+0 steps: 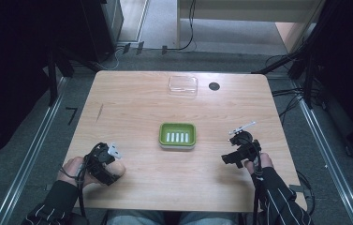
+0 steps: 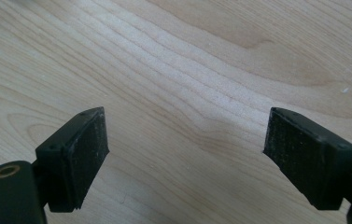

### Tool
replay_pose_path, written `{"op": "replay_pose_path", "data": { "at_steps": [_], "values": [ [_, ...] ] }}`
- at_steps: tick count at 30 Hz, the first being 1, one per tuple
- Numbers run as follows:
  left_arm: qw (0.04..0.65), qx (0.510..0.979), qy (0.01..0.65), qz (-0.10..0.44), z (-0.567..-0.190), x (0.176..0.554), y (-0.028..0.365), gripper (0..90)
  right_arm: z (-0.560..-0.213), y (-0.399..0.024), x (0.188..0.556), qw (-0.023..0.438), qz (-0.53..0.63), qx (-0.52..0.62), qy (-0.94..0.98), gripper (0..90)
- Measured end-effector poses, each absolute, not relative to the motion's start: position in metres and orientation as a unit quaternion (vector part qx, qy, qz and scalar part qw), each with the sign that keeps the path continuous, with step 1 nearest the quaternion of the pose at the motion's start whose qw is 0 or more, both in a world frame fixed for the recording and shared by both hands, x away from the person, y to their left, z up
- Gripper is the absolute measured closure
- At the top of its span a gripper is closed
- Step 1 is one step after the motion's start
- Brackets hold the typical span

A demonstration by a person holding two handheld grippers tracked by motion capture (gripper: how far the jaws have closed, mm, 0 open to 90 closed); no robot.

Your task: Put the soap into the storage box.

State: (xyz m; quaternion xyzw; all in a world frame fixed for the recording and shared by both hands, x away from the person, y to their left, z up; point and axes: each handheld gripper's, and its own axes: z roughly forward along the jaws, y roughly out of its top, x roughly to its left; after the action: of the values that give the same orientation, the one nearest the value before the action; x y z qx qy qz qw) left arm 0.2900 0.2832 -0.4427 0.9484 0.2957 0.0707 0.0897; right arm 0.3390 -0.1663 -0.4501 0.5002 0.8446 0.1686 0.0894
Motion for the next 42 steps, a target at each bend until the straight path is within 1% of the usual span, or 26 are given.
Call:
{"op": "replay_pose_path", "data": {
  "at_steps": [2,3,5,6,11,13,22,28,32,36,42],
  "values": [
    [0.092,0.948,0.299,0.066,-0.443,0.29,0.283,21.9,-0.45,-0.166,0.339,0.089,0.169,0.5,0.845,14.0],
    [0.082,0.95,0.296,0.056,-0.446,0.29,0.282,21.9,-0.45,-0.166,0.339,0.089,0.17,0.5,0.845,14.0],
    [0.077,0.951,0.294,0.055,-0.448,0.29,0.282,22.0,-0.45,-0.166,0.339,0.09,0.17,0.5,0.845,14.0],
    [0.072,0.952,0.294,0.047,-0.449,0.29,0.282,23.4,-0.45,-0.166,0.339,0.09,0.17,0.501,0.844,14.0],
    [0.072,0.951,0.297,0.053,-0.449,0.29,0.281,31.8,-0.449,-0.167,0.339,0.09,0.172,0.504,0.841,14.0],
    [0.074,0.95,0.299,0.053,-0.449,0.29,0.281,33.5,-0.449,-0.167,0.339,0.09,0.171,0.504,0.842,14.0],
    [0.07,0.958,0.273,0.054,-0.449,0.29,0.281,33.8,-0.45,-0.167,0.339,0.089,0.171,0.5,0.844,14.0],
    [0.068,0.959,0.269,0.058,-0.449,0.29,0.281,33.7,-0.449,-0.167,0.339,0.091,0.17,0.5,0.845,14.0],
    [0.064,0.956,0.28,0.061,-0.449,0.291,0.28,33.8,-0.449,-0.167,0.339,0.09,0.17,0.5,0.844,14.0],
    [0.092,0.952,0.286,0.059,-0.442,0.291,0.279,33.9,-0.449,-0.167,0.339,0.091,0.172,0.502,0.842,14.0],
    [0.096,0.955,0.275,0.055,-0.439,0.291,0.273,33.9,-0.449,-0.167,0.339,0.093,0.173,0.501,0.843,14.0]
  ]
}}
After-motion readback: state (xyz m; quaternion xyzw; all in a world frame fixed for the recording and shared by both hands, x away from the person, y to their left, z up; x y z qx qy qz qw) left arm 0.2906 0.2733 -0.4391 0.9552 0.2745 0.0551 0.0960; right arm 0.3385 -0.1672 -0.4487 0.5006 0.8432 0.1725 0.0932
